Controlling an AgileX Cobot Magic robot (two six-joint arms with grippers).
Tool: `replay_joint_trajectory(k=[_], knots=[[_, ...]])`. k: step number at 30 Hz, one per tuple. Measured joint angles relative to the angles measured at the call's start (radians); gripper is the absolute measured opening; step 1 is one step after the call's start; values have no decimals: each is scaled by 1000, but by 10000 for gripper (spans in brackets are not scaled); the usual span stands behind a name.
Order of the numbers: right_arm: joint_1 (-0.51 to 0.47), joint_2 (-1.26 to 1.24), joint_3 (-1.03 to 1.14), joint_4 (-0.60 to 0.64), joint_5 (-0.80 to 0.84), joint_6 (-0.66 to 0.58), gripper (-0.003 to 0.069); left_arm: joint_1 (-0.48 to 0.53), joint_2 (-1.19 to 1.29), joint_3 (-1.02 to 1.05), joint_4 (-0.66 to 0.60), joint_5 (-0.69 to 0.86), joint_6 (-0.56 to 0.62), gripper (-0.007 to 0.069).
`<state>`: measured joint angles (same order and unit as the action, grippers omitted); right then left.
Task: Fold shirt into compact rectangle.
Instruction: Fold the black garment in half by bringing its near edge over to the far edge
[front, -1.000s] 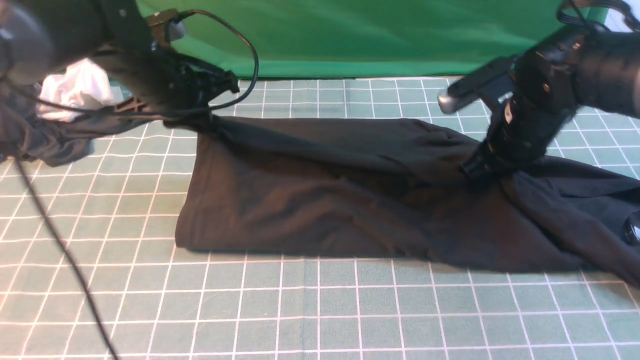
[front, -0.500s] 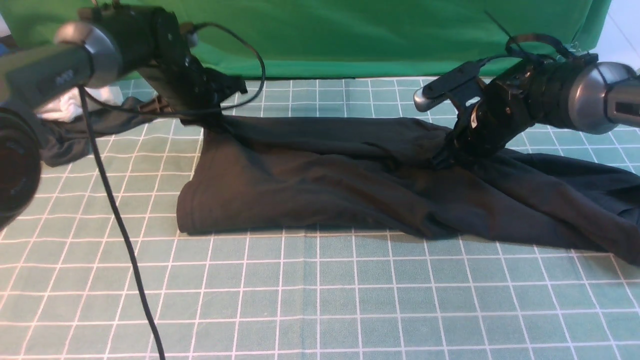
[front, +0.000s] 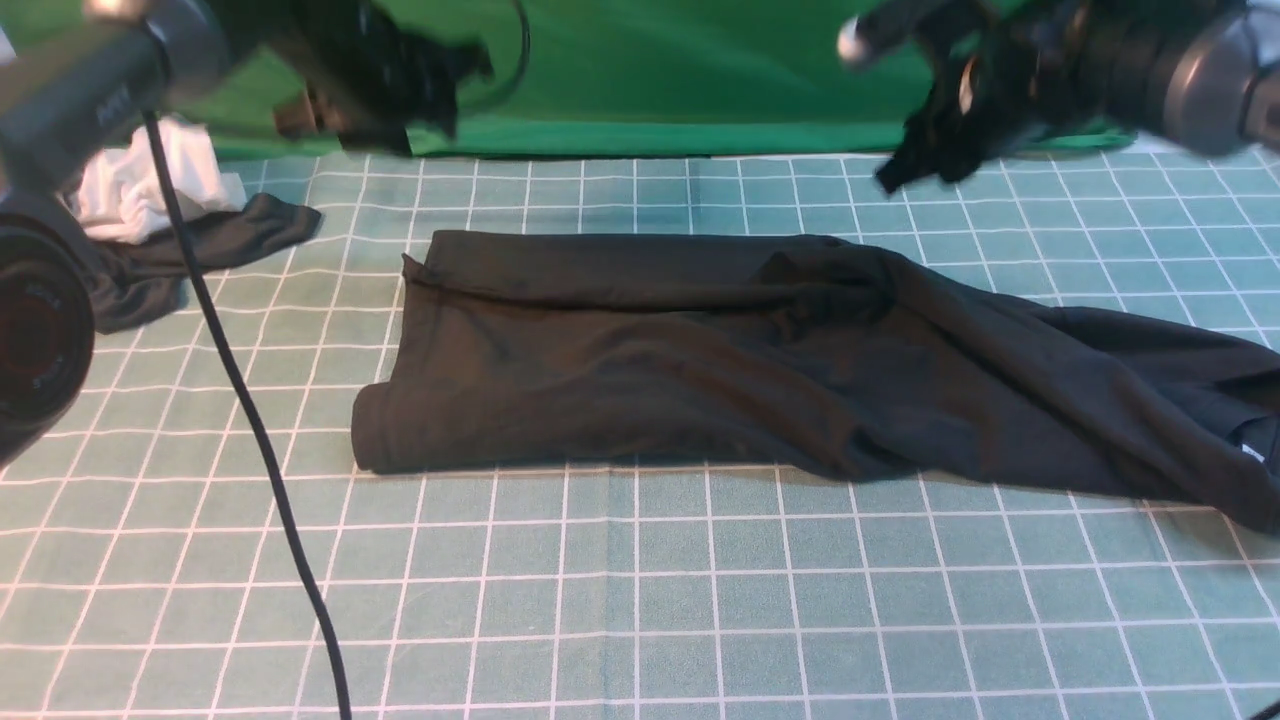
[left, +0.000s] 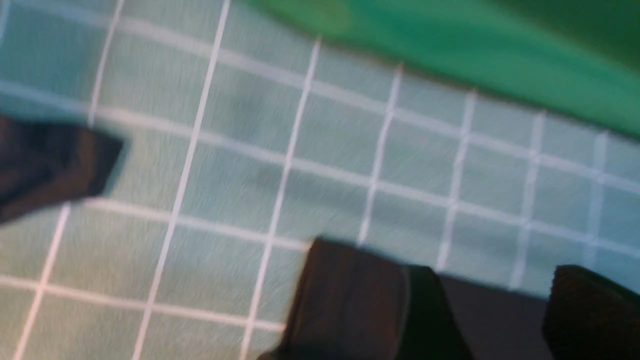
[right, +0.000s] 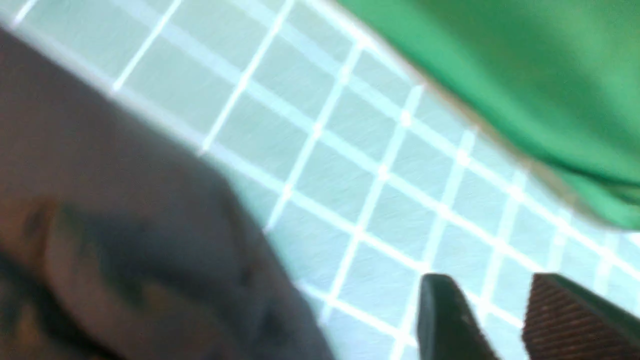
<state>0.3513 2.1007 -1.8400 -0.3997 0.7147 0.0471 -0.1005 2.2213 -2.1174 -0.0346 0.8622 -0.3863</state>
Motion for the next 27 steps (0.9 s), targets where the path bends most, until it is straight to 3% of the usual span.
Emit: replay_joint_trajectory(k=[3,5,6,9,14,15,20,23,27], knots=[[-3,-4,-106,85,145,-7,97,0,-3,-119,-1,94,3,410],[-4,-9,-146,211,248,-47,42,0,-6,-183,-2,183,20,437],[-4,-9,-147,211,248,-47,39,0,-6,-186,-3,189,22,438],[-1,3,-146,373,296,-156,28,0,-7,-203,-8,260,52,444],[12,78,-144,463,298,-311,142,0,6,-203,-32,292,69,432],[17,107,-144,472,296,-353,223,0,12,-203,-46,292,71,428],[20,198,-143,457,308,-401,399,0,47,-203,-114,311,103,407],[19,228,-143,422,277,-404,399,0,68,-203,-138,312,108,398],[19,237,-143,394,200,-404,273,0,77,-203,-149,304,110,392]])
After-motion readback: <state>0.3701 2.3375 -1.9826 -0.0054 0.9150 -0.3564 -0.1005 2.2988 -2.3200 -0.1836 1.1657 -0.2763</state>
